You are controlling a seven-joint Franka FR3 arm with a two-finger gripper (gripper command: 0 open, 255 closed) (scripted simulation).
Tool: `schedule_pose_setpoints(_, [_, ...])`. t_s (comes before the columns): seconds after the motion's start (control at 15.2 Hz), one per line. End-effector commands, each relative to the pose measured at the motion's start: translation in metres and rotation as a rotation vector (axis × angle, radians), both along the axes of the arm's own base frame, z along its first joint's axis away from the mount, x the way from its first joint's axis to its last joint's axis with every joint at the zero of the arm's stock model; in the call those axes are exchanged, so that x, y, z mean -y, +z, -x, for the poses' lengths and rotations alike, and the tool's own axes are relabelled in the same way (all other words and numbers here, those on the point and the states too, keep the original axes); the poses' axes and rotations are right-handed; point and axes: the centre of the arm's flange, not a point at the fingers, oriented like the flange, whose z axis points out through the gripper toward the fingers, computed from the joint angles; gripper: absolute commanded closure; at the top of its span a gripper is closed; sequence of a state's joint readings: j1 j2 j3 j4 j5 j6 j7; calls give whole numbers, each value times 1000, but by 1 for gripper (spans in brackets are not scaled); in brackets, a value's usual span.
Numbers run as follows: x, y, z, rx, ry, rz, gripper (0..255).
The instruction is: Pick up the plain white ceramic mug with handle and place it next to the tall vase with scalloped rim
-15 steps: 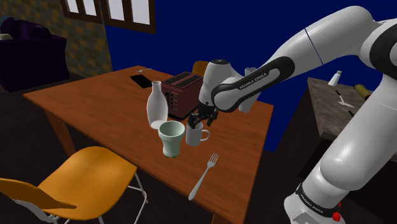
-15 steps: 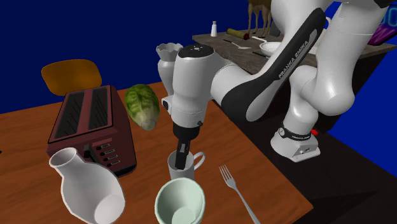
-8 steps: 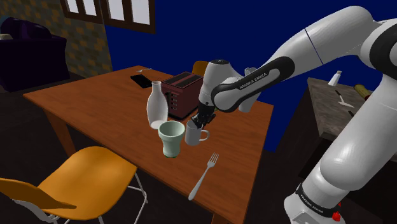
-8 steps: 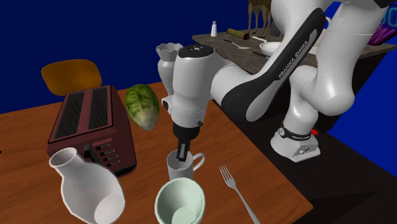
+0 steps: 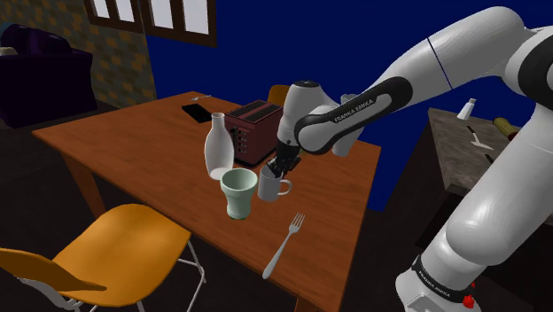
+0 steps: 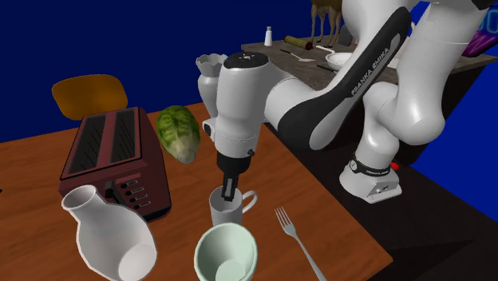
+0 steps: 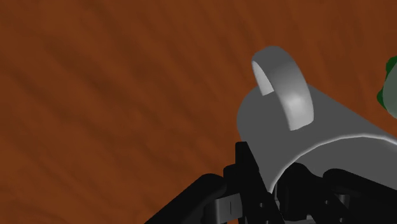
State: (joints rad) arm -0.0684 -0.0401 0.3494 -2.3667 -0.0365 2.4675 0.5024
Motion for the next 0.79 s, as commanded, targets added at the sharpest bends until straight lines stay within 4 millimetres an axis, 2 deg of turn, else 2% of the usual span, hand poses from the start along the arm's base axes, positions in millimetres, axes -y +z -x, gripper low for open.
schedule_pose_setpoints(0.0, [0,10,0,0,0,0,255])
schedule_pose_setpoints(0.73, [0,68,0,0,0,0,255])
